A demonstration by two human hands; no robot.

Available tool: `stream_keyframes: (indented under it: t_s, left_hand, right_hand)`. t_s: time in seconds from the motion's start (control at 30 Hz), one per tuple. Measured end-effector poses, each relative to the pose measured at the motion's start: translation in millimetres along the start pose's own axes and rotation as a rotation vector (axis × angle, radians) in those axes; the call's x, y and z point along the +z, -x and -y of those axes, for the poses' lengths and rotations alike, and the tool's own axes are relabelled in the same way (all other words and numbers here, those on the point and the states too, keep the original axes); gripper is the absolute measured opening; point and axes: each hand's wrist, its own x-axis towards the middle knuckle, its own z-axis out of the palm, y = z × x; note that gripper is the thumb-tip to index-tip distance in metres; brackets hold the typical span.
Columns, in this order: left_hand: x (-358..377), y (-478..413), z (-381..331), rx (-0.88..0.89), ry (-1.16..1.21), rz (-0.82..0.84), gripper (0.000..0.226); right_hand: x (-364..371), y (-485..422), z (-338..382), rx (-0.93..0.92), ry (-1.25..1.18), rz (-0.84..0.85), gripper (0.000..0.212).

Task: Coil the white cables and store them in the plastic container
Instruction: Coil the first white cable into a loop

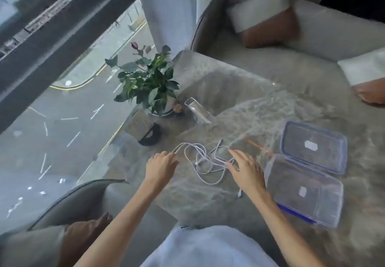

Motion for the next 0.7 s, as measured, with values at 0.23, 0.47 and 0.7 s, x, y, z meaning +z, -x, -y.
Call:
stream_keyframes:
  t_s: [0.23, 0.47, 0.7]
  left_hand:
    - [34.6, -70.4, 25.7, -0.061, 0.034, 0.172, 0.023]
    - [61.4, -114.8, 19.0, 0.007, 0.174, 0.295, 0.034]
    - [50.0, -98.4, 4.7, 0.152, 0.455, 0.23, 0.017]
  right_hand:
    - [42.9, -36.7, 31.3, 0.132, 0.024, 0.118, 0.053]
    - [82.4, -80.6, 49.3, 0.126, 0.058, 0.236, 0.058]
    - [99.7, -93.0, 54.8, 0.118, -0.08, 0.369, 0.076]
